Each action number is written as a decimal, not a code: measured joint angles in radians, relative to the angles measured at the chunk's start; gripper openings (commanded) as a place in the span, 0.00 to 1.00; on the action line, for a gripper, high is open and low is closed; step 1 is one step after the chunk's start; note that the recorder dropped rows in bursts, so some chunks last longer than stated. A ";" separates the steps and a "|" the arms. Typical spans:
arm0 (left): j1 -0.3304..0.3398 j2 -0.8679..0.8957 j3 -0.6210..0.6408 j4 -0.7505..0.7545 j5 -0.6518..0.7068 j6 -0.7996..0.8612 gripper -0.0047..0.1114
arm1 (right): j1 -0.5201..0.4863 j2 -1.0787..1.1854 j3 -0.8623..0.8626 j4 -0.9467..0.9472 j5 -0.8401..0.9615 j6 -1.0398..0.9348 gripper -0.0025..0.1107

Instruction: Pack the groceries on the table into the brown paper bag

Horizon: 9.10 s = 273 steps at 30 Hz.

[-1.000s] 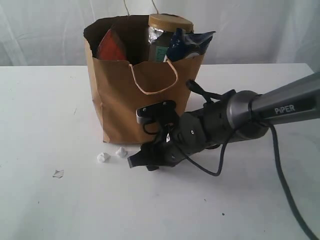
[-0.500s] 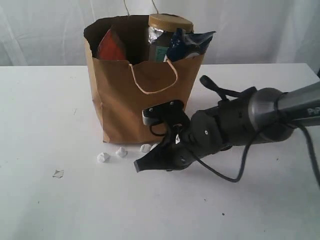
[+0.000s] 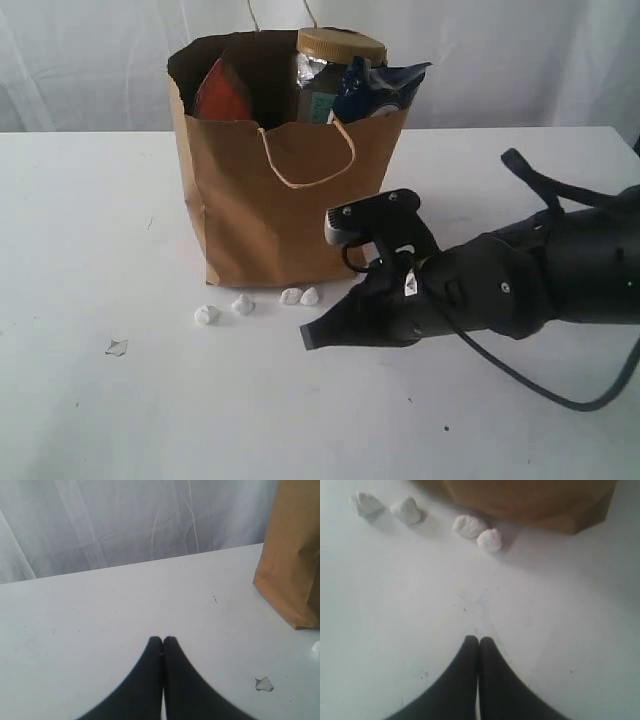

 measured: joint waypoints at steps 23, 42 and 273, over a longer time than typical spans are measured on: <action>0.000 0.000 0.000 0.000 0.000 0.000 0.04 | 0.000 0.274 -0.265 0.000 0.044 -0.055 0.41; 0.000 0.000 0.000 0.000 0.000 0.000 0.04 | -0.036 0.341 -0.299 0.000 0.003 -0.114 0.41; 0.000 0.000 0.000 0.000 0.000 0.000 0.04 | 0.023 0.354 -0.347 0.076 0.193 -0.094 0.60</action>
